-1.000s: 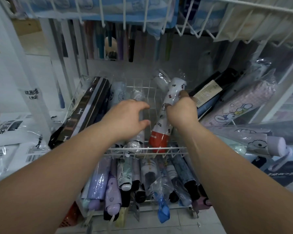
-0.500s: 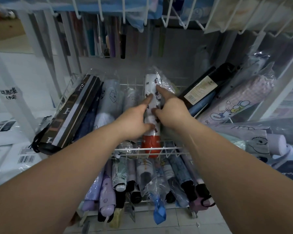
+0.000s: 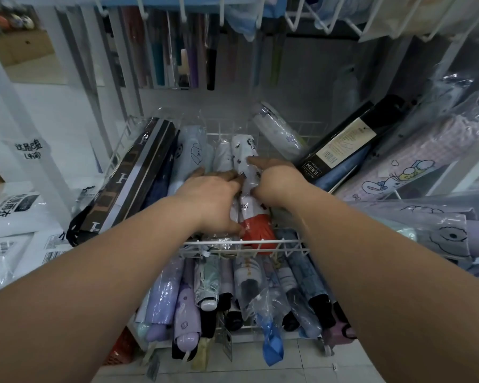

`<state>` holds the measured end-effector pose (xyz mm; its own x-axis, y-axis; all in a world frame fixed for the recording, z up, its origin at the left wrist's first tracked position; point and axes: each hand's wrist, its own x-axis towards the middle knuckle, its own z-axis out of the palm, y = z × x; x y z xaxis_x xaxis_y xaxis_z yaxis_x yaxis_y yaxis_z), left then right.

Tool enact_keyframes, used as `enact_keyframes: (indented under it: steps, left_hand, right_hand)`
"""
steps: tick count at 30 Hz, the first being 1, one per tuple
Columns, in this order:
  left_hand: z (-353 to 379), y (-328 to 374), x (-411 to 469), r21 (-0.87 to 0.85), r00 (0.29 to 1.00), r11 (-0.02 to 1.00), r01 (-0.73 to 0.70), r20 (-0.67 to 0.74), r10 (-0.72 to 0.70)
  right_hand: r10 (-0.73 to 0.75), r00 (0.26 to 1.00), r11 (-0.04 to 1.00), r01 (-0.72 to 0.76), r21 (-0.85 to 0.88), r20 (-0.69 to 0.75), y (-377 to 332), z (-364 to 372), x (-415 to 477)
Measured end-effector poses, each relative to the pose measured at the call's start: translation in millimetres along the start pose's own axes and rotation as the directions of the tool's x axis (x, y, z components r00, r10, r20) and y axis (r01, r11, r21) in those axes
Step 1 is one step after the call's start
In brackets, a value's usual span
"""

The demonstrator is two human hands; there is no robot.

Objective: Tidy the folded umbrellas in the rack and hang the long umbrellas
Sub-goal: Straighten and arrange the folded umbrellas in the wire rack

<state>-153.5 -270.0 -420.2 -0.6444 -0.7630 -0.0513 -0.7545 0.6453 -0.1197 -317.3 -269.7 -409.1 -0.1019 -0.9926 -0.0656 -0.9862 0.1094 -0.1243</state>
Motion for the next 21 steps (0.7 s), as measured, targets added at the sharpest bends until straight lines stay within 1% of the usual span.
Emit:
enact_keyframes:
  steps: [2,4,6,8,10,14,16,18,19,21]
  left_hand:
    - [-1,-2,-1,0.000,0.999,1.000,-0.018,0.032,0.017]
    - [-3,0,-1,-0.032,0.999,0.999,-0.042,0.021,0.043]
    - [-1,4,1,-0.066,0.998,0.996,-0.059,0.017,0.060]
    - [-1,9,4,-0.085,0.998,0.995,-0.044,0.032,0.047]
    - [-2,10,8,-0.096,0.999,0.995,-0.022,0.047,0.027]
    - [-4,9,8,-0.114,0.997,0.993,-0.021,0.077,0.030]
    - [-4,10,5,-0.125,0.997,0.992,-0.019,0.075,0.029]
    - [-6,16,3,-0.170,0.999,0.985,-0.004,0.036,0.011]
    - [-7,21,1,-0.216,1.000,0.976,-0.006,-0.010,0.004]
    - [-8,34,-4,-0.381,0.992,0.924,-0.033,-0.127,-0.017]
  right_hand:
    - [0.025,1.000,0.999,-0.025,-0.048,-0.016,1,1,-3]
    - [0.046,0.999,0.994,-0.048,-0.097,-0.020,2,1,-7]
    - [0.024,0.999,0.994,-0.021,-0.105,0.032,1,2,-9]
    - [-0.011,0.995,0.992,0.023,-0.121,0.104,-2,-4,-10]
    - [-0.015,0.991,0.987,0.036,-0.158,0.136,-2,-18,-16]
    - [0.029,0.983,0.961,0.022,-0.276,0.182,5,-49,-43]
    - [0.058,0.974,0.957,0.008,-0.289,0.217,11,-61,-56]
    - [0.082,0.960,0.965,-0.009,-0.263,0.269,18,-69,-69]
    - [0.084,0.955,0.964,-0.006,-0.265,0.285,21,-72,-74]
    - [0.081,0.957,0.968,-0.009,-0.250,0.279,29,-74,-83]
